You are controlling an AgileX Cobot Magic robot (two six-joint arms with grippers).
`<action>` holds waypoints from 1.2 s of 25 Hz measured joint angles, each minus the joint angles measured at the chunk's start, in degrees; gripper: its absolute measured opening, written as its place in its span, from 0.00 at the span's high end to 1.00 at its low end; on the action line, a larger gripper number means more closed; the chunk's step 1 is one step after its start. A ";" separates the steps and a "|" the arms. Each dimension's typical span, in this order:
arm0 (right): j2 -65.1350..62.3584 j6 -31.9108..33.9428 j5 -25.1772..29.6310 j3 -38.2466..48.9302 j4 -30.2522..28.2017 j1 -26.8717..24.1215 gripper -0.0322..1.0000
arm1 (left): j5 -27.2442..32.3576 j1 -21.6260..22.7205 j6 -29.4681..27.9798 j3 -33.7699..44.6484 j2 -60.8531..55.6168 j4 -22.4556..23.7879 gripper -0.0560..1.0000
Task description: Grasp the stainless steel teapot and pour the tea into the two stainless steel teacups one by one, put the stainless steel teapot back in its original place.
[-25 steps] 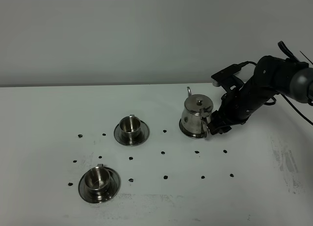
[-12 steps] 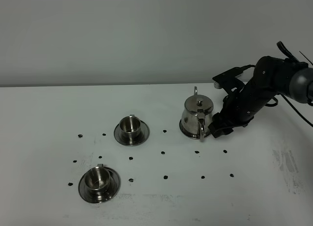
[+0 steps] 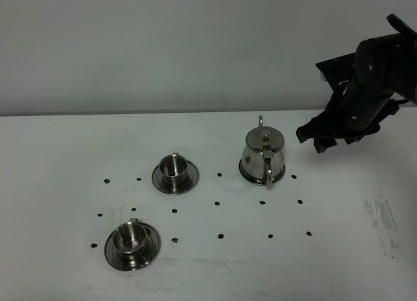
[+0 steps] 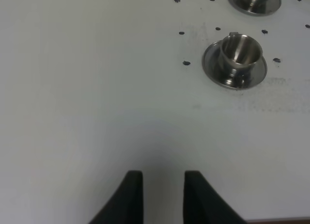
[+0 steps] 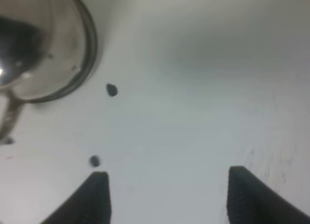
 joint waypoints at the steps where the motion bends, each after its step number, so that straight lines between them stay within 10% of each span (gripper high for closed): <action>1: -0.21 1.00 0.88 -0.74 -0.27 0.64 0.47 | 0.00 0.00 0.00 0.00 0.00 0.00 0.72; 30: 6.68 19.78 3.80 -9.90 -5.22 13.38 0.47 | 0.00 0.00 -0.05 0.00 0.00 0.00 0.72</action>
